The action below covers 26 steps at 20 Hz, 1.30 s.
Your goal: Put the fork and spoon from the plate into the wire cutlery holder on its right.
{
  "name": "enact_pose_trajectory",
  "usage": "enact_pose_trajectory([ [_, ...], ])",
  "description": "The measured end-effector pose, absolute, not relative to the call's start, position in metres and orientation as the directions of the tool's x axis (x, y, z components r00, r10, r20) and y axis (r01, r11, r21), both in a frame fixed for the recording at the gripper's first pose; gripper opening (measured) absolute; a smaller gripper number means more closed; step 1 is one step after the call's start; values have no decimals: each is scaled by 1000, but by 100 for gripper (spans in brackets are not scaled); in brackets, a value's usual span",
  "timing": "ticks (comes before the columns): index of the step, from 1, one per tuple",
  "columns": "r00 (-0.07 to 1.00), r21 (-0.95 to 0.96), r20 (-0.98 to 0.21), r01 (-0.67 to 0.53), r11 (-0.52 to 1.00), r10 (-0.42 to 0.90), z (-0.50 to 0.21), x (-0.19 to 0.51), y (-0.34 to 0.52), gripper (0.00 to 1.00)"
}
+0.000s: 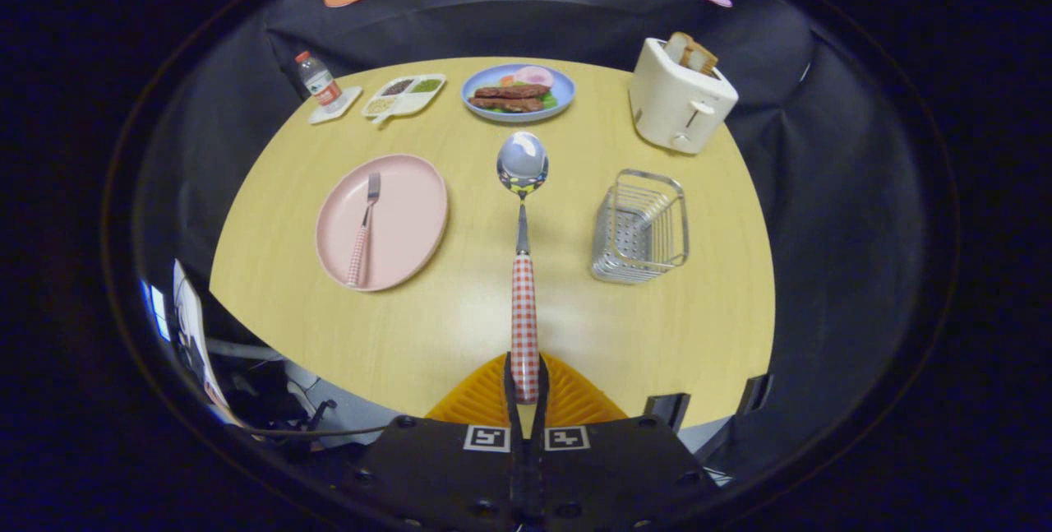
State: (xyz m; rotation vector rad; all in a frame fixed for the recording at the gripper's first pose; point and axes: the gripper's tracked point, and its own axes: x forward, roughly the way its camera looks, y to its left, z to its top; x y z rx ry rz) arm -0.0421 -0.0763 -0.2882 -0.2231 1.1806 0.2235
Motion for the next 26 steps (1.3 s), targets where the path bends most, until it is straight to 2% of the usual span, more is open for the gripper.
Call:
enact_pose_trajectory([
  [6, 312, -70, -950, -242, 968, 9, -274, -41, -137, 1],
  [12, 180, -37, -984, -230, 972, 5, -268, -31, -163, 1],
  [20, 4, -21, -1000, -295, 955, -20, -273, -7, -165, 1],
  [24, -95, 15, -995, -291, 957, -13, -277, -5, -161, 2],
  [26, -95, 4, -995, -292, 957, -25, -278, 2, -163, 2],
])
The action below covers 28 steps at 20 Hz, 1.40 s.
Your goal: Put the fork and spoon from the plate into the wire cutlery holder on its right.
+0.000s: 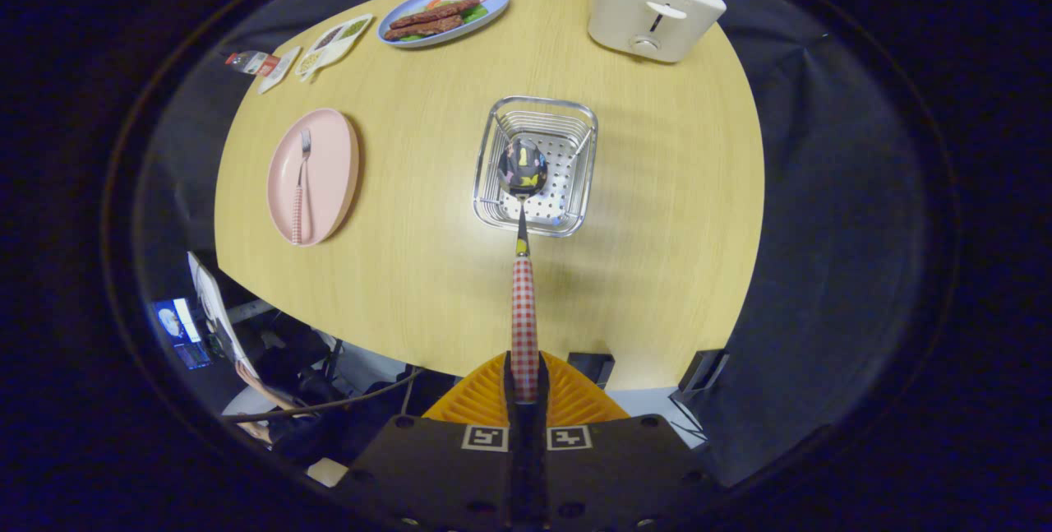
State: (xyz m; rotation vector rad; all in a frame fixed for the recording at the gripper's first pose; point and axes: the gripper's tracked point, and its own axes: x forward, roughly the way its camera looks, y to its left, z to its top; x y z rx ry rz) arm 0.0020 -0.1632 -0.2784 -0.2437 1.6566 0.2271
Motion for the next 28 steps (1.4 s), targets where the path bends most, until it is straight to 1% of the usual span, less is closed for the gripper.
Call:
enact_pose_trajectory([
  [3, -84, -7, -996, -309, 951, -34, -274, 11, -161, 2],
  [6, -66, 2, -998, -313, 950, -20, -270, 16, -156, 13],
  [7, -58, -1, -998, -312, 950, -20, -268, 19, -155, 13],
  [10, 21, -30, -999, -312, 950, -25, -262, 29, -154, 15],
  [11, 44, -40, -999, -312, 949, -28, -259, 32, -154, 17],
  [14, 94, -36, -996, -294, 955, -8, -252, 34, -147, 31],
  [18, 89, 7, -996, -240, 971, 29, -254, 30, -139, 31],
  [22, 145, -29, -989, -244, 969, 6, -247, 32, -145, 31],
  [23, 141, -21, -990, -233, 972, 12, -248, 31, -144, 31],
  [26, 109, 11, -994, -202, 979, 34, -259, 21, -144, 35],
  [28, 95, -2, -995, -205, 979, 18, -270, 16, -149, 35],
])
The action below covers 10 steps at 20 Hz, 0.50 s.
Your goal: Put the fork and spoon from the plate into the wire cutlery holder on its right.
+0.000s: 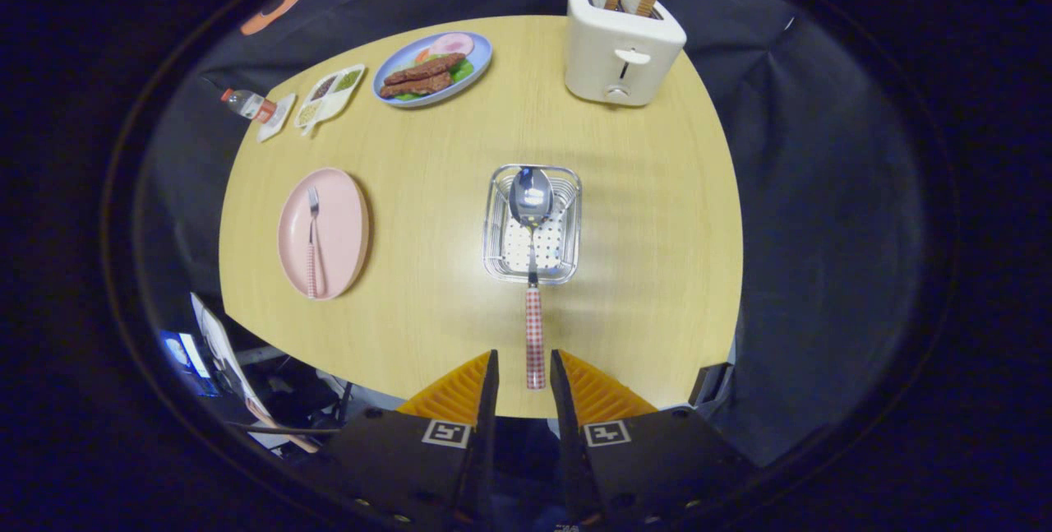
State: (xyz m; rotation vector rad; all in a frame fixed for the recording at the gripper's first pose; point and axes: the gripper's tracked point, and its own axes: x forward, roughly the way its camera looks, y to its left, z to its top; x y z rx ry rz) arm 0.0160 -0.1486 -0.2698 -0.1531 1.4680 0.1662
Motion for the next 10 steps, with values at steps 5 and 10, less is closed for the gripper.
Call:
enact_pose_trajectory([
  [5, 50, -4, -999, -186, 982, 5, -297, 10, -156, 35],
  [10, 18, -12, -1000, -183, 983, -9, -321, 10, -160, 35],
])
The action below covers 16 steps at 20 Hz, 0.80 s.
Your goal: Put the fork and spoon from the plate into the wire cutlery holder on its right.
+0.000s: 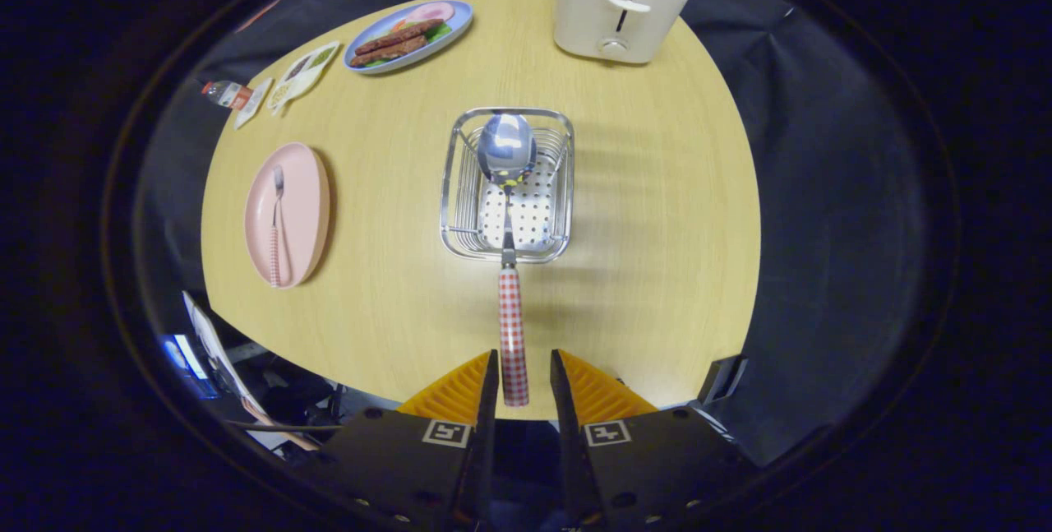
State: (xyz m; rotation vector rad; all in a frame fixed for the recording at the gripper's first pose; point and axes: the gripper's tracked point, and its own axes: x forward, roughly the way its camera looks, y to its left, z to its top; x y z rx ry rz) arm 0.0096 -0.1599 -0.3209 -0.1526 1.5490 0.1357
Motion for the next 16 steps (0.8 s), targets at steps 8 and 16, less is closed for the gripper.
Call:
enact_pose_trajectory([
  [8, 5, -40, -999, -262, 964, -40, -283, 10, -164, 15],
  [16, -7, -30, -999, -279, 960, -33, -271, 9, -158, 15],
])
